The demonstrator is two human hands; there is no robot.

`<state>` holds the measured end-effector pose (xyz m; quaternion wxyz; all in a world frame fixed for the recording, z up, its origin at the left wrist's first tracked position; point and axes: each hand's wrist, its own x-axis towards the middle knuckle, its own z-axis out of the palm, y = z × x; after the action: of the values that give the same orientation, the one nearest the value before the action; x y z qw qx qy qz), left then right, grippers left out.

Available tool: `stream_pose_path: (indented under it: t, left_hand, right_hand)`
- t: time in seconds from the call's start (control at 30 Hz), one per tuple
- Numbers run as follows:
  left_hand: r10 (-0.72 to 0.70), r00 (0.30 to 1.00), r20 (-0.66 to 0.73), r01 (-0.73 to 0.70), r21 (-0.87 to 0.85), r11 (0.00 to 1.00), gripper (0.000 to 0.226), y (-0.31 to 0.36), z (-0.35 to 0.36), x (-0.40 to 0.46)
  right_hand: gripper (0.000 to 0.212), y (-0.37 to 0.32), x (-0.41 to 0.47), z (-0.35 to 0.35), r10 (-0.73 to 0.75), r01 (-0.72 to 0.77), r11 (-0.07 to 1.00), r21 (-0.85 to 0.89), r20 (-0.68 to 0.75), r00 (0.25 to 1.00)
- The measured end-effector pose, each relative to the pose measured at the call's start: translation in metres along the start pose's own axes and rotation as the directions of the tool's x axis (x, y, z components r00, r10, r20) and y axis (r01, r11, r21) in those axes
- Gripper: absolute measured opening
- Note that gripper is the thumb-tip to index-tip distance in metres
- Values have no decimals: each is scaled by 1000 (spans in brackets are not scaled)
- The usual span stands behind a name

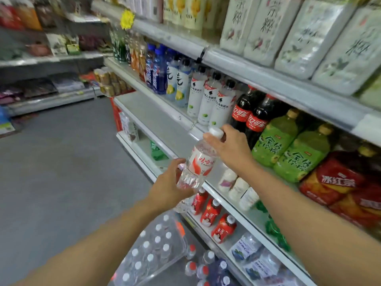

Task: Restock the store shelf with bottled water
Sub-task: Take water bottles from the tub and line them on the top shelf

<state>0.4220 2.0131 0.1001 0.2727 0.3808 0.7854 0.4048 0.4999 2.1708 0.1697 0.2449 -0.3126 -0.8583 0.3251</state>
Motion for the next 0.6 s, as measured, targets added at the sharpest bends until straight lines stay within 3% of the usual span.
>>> stream_pose_path:
  t: [0.23,0.6]
  left_hand:
    - [170,982,-82,-172,-11,985,72,82,-24,-14]
    - [367,926,-91,-374,-78,924,65,207,-28,-21]
  right_hand:
    - [23,-69,-4,-83,-41,41,999,2,-89,995]
    - [31,-129,-32,-206,-112,77,990,-118,-327,938]
